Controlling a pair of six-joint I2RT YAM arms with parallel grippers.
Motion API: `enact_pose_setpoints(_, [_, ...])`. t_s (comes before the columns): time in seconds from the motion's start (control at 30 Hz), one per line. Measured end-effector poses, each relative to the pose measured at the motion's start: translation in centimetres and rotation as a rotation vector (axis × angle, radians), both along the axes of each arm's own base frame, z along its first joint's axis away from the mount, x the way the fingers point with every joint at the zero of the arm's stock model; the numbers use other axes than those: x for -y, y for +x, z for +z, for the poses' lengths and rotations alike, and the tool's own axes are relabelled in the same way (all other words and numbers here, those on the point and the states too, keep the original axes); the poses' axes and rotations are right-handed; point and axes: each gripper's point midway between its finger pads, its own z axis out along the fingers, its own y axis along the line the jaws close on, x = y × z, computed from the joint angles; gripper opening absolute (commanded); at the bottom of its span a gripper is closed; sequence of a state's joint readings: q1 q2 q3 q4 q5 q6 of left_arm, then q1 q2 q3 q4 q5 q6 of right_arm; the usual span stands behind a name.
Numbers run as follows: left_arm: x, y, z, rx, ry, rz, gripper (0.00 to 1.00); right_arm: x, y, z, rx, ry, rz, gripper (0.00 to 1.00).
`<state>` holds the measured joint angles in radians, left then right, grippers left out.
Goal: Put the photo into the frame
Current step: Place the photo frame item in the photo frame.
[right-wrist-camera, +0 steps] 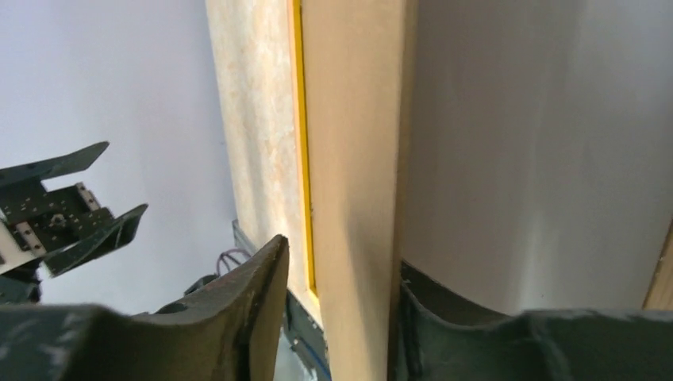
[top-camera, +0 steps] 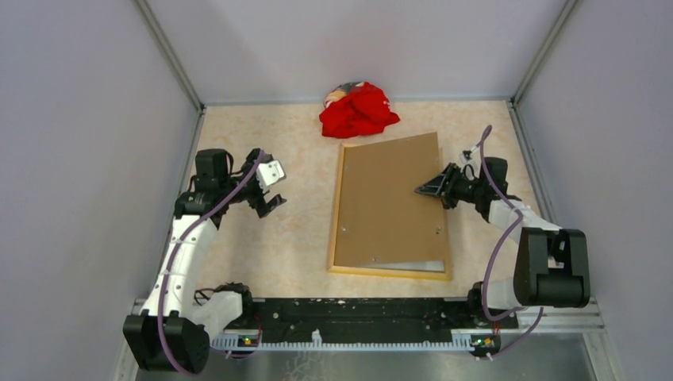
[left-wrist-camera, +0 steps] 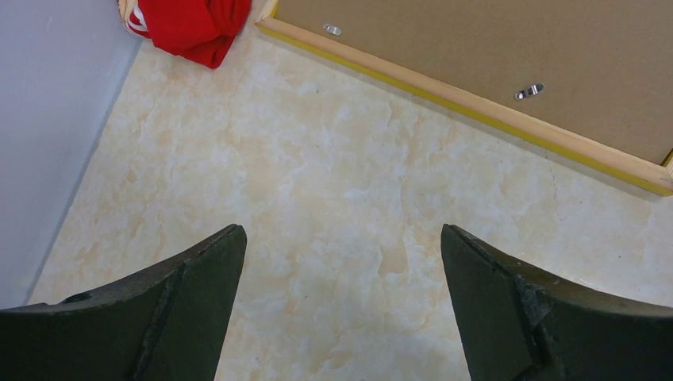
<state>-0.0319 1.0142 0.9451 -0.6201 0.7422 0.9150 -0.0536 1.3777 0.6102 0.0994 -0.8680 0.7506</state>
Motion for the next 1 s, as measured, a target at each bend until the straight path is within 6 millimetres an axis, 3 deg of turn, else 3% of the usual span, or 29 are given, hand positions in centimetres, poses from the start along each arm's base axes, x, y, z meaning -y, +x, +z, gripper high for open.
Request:
enact_pose_setpoints(0.1, [0.0,0.0,0.0,0.000,0.000,0.000,0.99,0.4,0.3,-0.3,-0.009,-0.051,-0.011,0.69])
enact_pose_setpoints(0.33, [0.0,0.0,0.0,0.000,0.000,0.000,0.99,1.0,1.3,-0.2,-0.007,-0.204,-0.017,0.97])
enact_pose_setpoints(1.0, [-0.1,0.0,-0.1,0.002,0.006,0.002,0.99,1.1,-0.2,-2.9,-0.088,-0.444,-0.011,0.99])
